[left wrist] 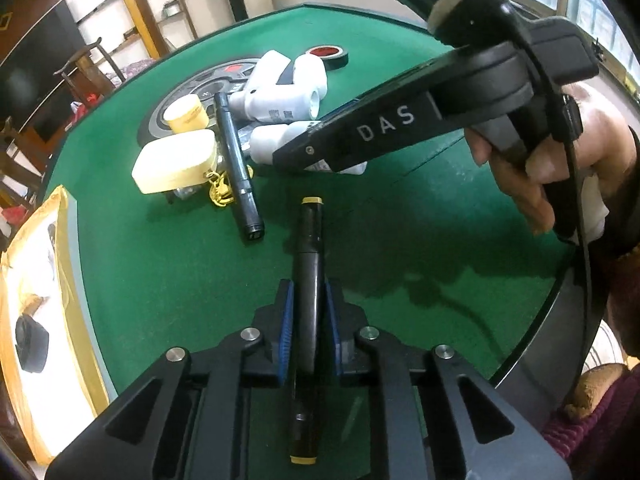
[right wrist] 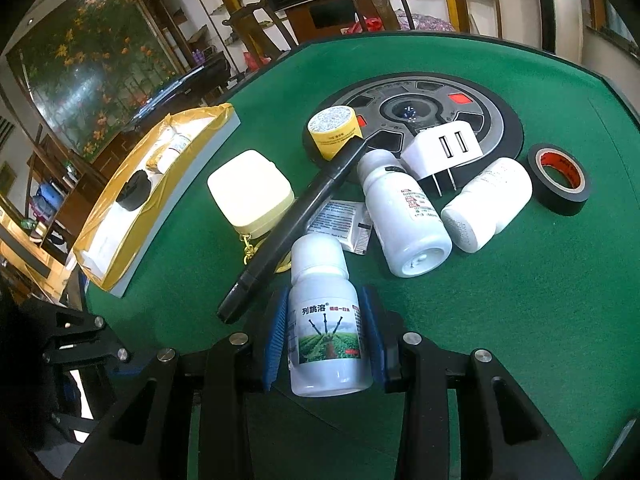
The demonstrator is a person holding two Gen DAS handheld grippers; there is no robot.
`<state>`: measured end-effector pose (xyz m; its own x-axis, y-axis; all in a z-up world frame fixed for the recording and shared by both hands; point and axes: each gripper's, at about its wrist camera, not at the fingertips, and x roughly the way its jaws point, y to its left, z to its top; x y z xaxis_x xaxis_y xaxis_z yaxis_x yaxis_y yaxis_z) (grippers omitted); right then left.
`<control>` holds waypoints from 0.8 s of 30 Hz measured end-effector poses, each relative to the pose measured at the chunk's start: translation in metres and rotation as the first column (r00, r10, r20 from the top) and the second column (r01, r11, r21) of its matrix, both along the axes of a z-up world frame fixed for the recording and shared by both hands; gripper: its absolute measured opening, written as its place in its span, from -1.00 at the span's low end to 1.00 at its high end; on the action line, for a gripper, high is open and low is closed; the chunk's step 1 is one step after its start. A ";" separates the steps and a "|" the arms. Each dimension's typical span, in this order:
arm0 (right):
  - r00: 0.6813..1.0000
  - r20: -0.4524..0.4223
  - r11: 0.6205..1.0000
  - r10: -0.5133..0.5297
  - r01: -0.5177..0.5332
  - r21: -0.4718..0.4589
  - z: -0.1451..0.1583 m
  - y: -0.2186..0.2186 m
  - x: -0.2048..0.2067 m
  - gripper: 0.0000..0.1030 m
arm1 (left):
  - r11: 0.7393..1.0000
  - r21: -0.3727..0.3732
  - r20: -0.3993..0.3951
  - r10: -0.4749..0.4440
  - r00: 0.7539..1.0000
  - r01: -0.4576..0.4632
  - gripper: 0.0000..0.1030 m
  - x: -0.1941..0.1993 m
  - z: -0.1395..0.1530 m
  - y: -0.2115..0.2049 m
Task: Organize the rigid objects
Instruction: 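Lift the marker with the left gripper while the right gripper holds the green-label bottle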
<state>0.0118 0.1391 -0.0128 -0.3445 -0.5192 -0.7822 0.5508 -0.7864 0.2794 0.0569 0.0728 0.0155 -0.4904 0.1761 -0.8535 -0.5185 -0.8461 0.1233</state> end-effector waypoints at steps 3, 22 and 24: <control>0.999 -0.033 1.000 0.004 -0.004 0.021 0.003 -0.003 0.004 -0.38 | 0.993 0.094 -0.008 0.072 0.997 -0.071 -0.75 0.000 0.002 -0.019; 0.996 -0.082 0.994 0.018 -0.010 0.105 0.001 -0.007 0.009 -0.40 | 0.969 0.102 -0.049 0.230 0.972 -0.224 -0.76 -0.007 -0.003 -0.040; 0.997 -0.082 0.997 0.003 0.003 0.078 0.005 -0.003 0.008 -0.40 | 0.963 0.152 -0.036 0.231 0.972 -0.223 -0.76 -0.008 -0.001 -0.042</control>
